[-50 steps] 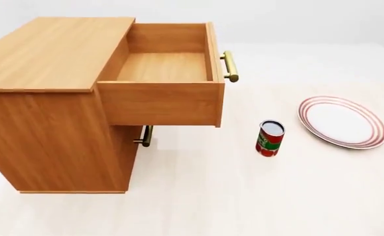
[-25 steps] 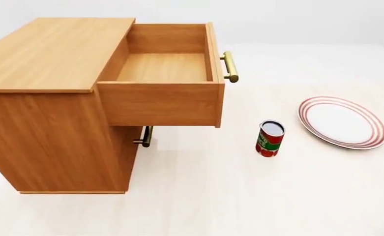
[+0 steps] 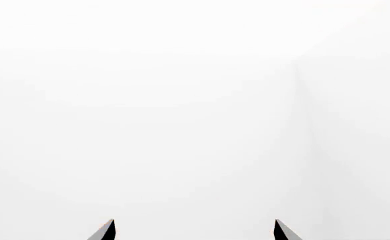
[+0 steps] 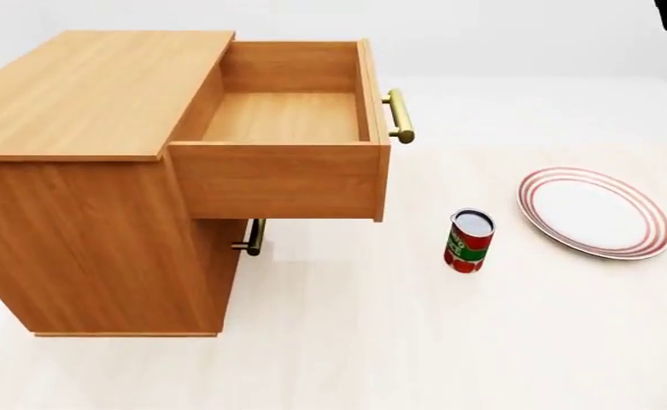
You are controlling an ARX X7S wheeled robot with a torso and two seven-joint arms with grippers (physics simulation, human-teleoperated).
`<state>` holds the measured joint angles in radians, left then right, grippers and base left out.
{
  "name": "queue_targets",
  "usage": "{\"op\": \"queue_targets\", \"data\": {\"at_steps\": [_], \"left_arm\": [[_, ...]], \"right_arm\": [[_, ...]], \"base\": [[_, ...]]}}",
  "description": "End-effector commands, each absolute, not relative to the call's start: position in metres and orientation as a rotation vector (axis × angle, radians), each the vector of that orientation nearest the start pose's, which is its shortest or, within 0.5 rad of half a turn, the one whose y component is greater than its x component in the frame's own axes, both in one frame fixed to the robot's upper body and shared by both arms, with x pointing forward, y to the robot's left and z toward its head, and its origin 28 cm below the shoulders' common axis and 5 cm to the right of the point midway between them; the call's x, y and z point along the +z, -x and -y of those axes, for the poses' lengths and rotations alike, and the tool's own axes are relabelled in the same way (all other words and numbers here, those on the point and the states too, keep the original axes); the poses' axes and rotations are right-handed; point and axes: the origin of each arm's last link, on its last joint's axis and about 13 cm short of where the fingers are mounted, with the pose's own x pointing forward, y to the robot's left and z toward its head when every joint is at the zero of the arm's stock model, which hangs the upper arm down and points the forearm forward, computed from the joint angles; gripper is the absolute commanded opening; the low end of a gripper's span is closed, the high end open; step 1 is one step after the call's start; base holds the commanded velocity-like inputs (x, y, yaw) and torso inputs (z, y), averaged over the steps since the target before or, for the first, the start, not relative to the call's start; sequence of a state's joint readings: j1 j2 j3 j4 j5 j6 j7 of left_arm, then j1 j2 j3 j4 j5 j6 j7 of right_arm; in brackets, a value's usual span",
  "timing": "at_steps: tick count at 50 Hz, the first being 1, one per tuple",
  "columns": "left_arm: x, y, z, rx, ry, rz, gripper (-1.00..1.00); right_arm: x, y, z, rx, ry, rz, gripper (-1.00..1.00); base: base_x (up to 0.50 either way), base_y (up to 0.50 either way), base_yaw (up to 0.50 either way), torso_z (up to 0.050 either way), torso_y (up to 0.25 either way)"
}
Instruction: Put the bowl in the top drawer of the cabinet.
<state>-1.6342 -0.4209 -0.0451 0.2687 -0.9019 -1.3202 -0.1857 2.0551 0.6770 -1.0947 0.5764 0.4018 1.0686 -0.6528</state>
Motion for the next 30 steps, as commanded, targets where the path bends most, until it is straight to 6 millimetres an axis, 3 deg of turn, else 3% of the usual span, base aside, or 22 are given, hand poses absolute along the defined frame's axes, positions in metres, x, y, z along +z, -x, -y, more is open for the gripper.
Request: {"op": "queue_targets", "data": {"at_steps": [1,11,22,30], "left_arm": [[0.449,-0.235,-0.262,-0.317,-0.039,0.553,1.00],[0.447,-0.236,-0.263,-0.317,-0.038,0.550,1.00],[0.443,-0.241,-0.263,-0.324,-0.027,0.544,1.00],[0.442,-0.242,-0.263,-0.328,-0.023,0.540,1.00]], "right_arm": [[0.441,-0.289,0.283,0.194,0.690,-0.537,1.00],[0.420,-0.255,0.313,0.191,0.719,-0.773,1.00],[0.382,-0.221,0.326,0.197,0.614,-0.920,1.00],[0.350,-0.207,0.328,0.213,0.550,-0.971,1.00]], "base": [[0.00,0.00,0.00,0.000,0.000],[0.00,0.00,0.00,0.000,0.000],[0.00,0.00,0.00,0.000,0.000],[0.00,0.00,0.00,0.000,0.000]]}}
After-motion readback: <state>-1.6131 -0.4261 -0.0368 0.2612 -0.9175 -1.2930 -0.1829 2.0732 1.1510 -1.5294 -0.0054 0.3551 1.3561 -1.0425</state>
